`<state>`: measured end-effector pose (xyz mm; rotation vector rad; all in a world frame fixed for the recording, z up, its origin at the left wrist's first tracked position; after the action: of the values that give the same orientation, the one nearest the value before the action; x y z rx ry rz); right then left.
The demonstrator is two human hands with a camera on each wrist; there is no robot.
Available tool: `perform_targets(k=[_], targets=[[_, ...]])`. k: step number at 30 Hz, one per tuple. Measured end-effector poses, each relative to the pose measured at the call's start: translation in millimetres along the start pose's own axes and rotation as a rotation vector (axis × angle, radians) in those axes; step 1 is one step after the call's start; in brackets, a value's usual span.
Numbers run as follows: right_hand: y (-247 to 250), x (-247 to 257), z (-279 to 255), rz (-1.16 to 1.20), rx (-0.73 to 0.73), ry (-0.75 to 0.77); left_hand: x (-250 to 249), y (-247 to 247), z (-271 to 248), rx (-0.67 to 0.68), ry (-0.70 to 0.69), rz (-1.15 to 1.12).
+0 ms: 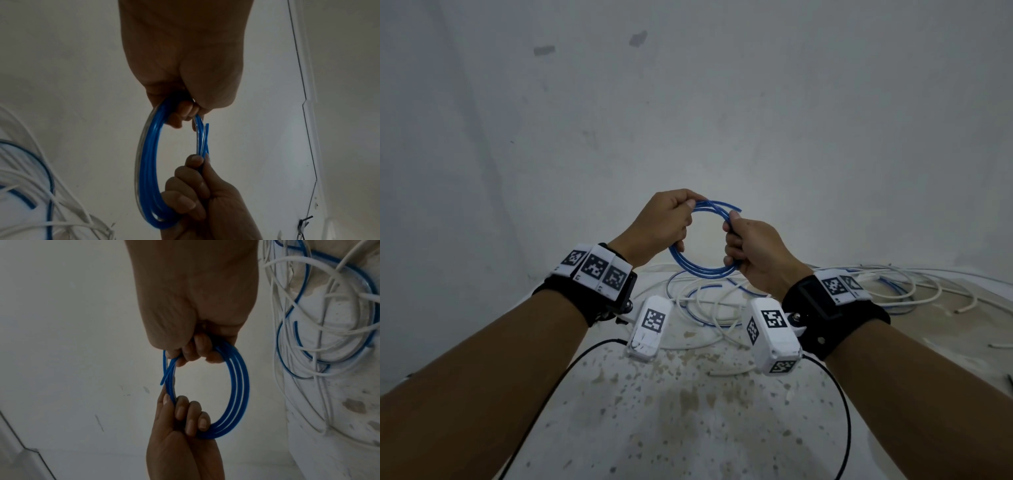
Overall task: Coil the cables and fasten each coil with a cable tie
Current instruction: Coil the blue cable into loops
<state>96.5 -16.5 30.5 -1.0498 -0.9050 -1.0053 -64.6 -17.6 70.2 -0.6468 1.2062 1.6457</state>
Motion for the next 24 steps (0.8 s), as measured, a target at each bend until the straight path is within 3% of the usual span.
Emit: perform_targets(k=[6,12,18,24], targets=[[1,-5,1,-0.111,0.001,0.046,-8,1,-3,0.053,-0.043,0.127],[-3,-4,0,-0.222,0.041,0.099,2,-6,0,-0.157,-0.149,0.244],[-1,4,-3,-0.070,0.028,-0.048,2,-12,-5,-0.228,-0.230,0.270],[4,8,-3,-0.015,0.088,-0.095,4,-15,-7,-0.247,-0.286,0.254]])
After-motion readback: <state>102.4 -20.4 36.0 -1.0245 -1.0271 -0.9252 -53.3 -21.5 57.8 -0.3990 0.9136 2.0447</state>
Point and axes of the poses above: each hand's wrist, its own z-axis towards the middle knuckle, its own y-axis out of the back of the hand, x = y × z, the point moved 1 cm from there along z, towards the middle knuckle, and after that the axes turned 6 degrees about y, right-handed, at the moved point
